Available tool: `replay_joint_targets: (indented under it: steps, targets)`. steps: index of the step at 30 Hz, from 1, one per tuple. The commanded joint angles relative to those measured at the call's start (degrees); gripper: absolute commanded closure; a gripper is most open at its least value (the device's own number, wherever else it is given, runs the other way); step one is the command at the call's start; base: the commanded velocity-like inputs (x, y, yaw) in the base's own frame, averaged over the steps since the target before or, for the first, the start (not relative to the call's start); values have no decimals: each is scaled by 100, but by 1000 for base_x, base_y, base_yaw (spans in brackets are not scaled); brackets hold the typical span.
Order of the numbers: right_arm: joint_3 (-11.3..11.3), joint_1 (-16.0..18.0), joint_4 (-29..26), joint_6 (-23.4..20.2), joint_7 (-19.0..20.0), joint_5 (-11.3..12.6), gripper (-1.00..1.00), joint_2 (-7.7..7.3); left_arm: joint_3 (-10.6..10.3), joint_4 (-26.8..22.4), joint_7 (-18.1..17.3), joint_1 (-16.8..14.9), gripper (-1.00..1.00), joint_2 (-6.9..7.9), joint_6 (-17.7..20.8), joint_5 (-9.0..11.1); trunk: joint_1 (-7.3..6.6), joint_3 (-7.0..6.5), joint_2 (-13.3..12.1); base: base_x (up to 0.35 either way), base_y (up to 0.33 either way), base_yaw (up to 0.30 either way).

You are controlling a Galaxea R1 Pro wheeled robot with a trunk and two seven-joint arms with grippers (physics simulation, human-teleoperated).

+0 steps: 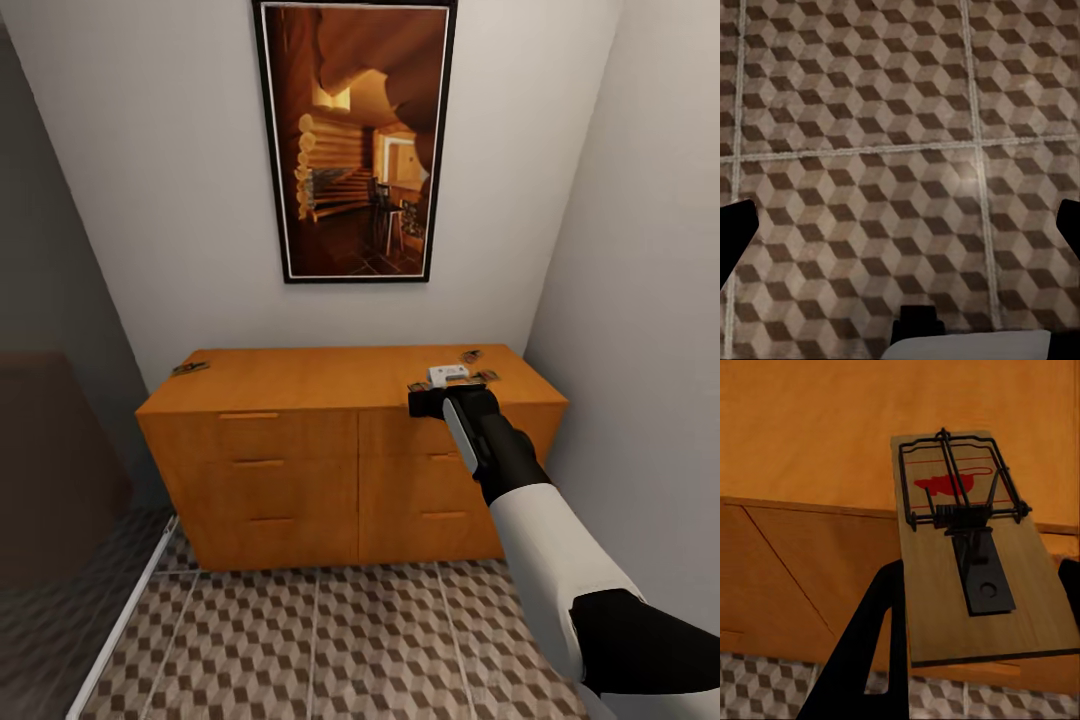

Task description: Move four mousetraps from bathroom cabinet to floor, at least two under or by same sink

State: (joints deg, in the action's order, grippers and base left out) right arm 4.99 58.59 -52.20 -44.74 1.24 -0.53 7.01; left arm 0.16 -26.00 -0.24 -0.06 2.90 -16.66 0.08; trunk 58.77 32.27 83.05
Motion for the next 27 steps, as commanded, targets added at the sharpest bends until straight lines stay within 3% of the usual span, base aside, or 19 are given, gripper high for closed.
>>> replay_joint_targets:
  steps: [1,20,27]
  targets:
    - [1,3,-5,-26,7,0,100,-2,2,-2,-2,1,-100,0,-13,1,-4,5,3,-332,0,0]
    - [10,3,17,-6,34,0,100,-15,1,-9,-2,-2,-100,0,-13,-14,-4,5,3,-331,0,0]
    - [11,3,142,12,36,2,100,-18,2,-10,-2,-1,-100,0,-13,-16,-4,5,3,-111,0,0]
